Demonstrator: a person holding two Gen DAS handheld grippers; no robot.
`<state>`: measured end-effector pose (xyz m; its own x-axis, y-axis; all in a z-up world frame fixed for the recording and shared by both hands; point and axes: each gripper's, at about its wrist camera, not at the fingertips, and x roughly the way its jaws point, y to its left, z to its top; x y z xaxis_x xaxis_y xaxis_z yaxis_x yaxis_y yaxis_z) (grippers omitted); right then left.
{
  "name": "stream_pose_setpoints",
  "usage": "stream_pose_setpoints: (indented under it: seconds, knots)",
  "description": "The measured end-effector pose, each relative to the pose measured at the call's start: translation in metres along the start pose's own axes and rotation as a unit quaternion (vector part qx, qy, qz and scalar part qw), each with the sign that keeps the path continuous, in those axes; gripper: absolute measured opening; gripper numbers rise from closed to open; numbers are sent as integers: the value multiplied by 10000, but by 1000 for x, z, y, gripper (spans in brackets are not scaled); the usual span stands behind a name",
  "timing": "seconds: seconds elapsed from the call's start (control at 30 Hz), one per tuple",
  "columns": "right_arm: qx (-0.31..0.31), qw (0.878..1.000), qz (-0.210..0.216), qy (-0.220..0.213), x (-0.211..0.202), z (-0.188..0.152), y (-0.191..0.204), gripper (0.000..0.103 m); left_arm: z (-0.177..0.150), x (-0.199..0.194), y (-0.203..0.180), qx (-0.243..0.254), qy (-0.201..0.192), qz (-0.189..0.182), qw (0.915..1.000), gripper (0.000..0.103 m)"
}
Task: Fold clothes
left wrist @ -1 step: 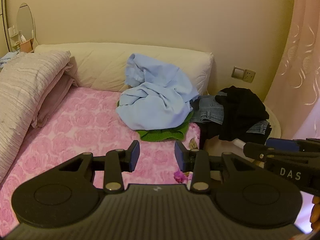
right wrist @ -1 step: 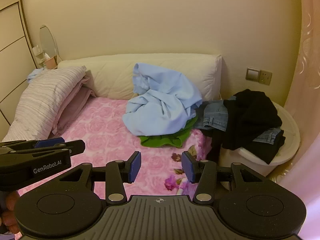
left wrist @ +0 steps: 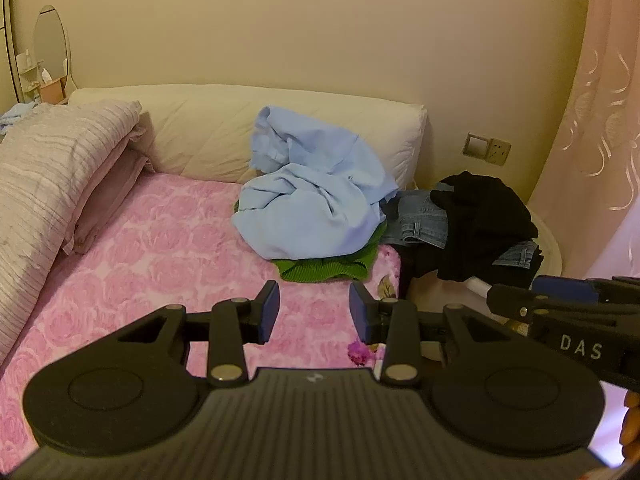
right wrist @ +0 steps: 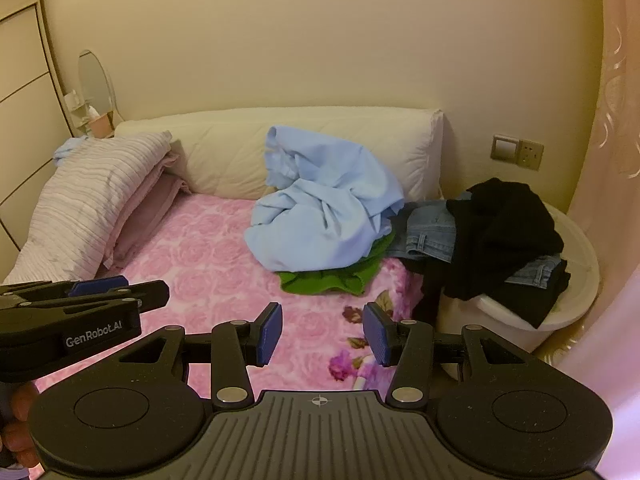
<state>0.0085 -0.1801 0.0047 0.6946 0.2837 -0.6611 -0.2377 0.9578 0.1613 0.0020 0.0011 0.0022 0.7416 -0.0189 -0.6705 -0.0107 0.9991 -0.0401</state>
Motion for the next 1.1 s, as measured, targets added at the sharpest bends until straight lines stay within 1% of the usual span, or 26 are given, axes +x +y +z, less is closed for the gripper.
stream_pose_setpoints:
  seconds: [0.17, 0.23, 0.37, 0.47, 0.63, 0.97, 1.1]
  knots:
    - [-30, 10000, -1, 27, 2, 0, 1, 49, 10, 1, 3, 9, 47, 26, 10000, 34]
    - [-42, 10000, -1, 38, 3, 0, 1, 49, -4, 1, 7, -3, 49, 27, 10000, 34]
    - [-68, 10000, 1, 57, 5, 1, 1, 49, -20, 5, 7, -59, 44, 42, 10000, 34]
    - [-85, 9999, 1, 58, 8, -1, 3, 49, -22, 6, 12, -128, 79, 38, 9999, 34]
    - [-116, 9999, -5, 93, 13, -2, 8, 49, -35, 6, 16, -172, 138, 28, 9998, 34]
    - [-116, 9998, -15, 148, 19, 0, 13, 49, -35, 12, 21, -243, 217, -1, 9995, 34]
    - [-134, 9998, -21, 131, 19, 3, 14, 49, -34, 9, 25, -275, 232, -101, 9993, 34]
